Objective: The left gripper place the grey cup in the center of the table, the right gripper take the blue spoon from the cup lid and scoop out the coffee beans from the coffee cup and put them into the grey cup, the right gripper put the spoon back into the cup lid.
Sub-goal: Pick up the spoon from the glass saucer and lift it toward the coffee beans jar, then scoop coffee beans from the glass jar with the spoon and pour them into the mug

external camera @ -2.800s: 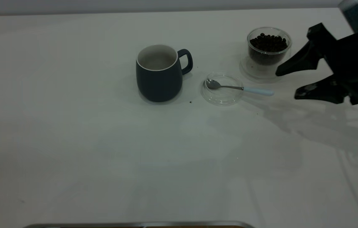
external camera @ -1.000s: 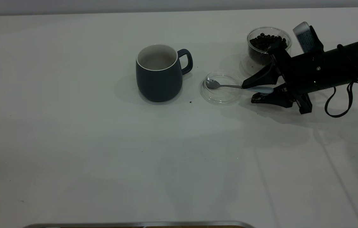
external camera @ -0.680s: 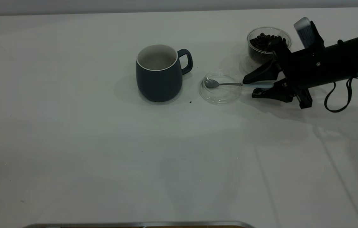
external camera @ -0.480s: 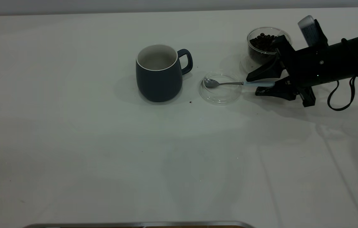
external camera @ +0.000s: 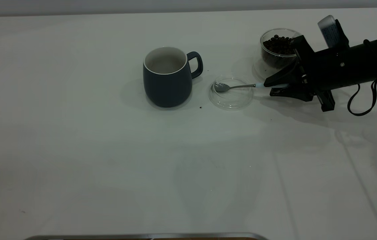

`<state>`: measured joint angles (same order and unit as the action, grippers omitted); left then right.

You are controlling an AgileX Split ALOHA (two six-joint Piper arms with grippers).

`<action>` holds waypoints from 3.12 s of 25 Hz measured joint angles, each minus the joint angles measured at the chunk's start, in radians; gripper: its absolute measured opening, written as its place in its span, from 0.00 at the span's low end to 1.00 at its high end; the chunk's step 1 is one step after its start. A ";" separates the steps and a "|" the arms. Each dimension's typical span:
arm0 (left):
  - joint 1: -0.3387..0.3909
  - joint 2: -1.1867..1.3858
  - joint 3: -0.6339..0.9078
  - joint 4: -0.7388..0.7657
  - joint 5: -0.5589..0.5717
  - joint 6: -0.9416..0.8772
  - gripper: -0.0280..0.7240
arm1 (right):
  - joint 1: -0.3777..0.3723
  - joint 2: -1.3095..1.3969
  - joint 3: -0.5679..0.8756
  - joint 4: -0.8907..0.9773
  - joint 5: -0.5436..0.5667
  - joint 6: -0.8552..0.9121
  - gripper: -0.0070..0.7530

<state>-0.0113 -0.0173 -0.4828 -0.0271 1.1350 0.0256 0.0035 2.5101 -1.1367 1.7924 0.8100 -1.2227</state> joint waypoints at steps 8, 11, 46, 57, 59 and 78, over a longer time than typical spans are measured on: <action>0.000 0.000 0.000 0.000 0.000 0.000 0.82 | -0.007 -0.033 -0.001 -0.017 0.036 -0.039 0.16; 0.000 0.000 0.000 0.000 0.000 0.000 0.82 | -0.016 -0.059 0.000 -0.069 0.029 -0.039 0.15; 0.000 0.000 0.000 -0.001 0.000 -0.002 0.82 | -0.162 -0.406 0.006 -0.361 -0.179 -0.213 0.15; 0.000 0.000 0.000 -0.001 0.000 -0.002 0.82 | -0.122 -0.406 0.006 -0.283 -0.274 -0.532 0.15; 0.000 0.000 0.000 -0.001 0.000 -0.001 0.82 | -0.112 -0.406 0.006 -0.274 -0.298 -0.556 0.15; 0.000 0.000 0.000 -0.001 0.000 0.000 0.82 | -0.103 -0.363 0.007 -0.269 -0.329 -0.518 0.15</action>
<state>-0.0113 -0.0173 -0.4828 -0.0282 1.1350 0.0261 -0.0999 2.1469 -1.1297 1.5229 0.4813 -1.7408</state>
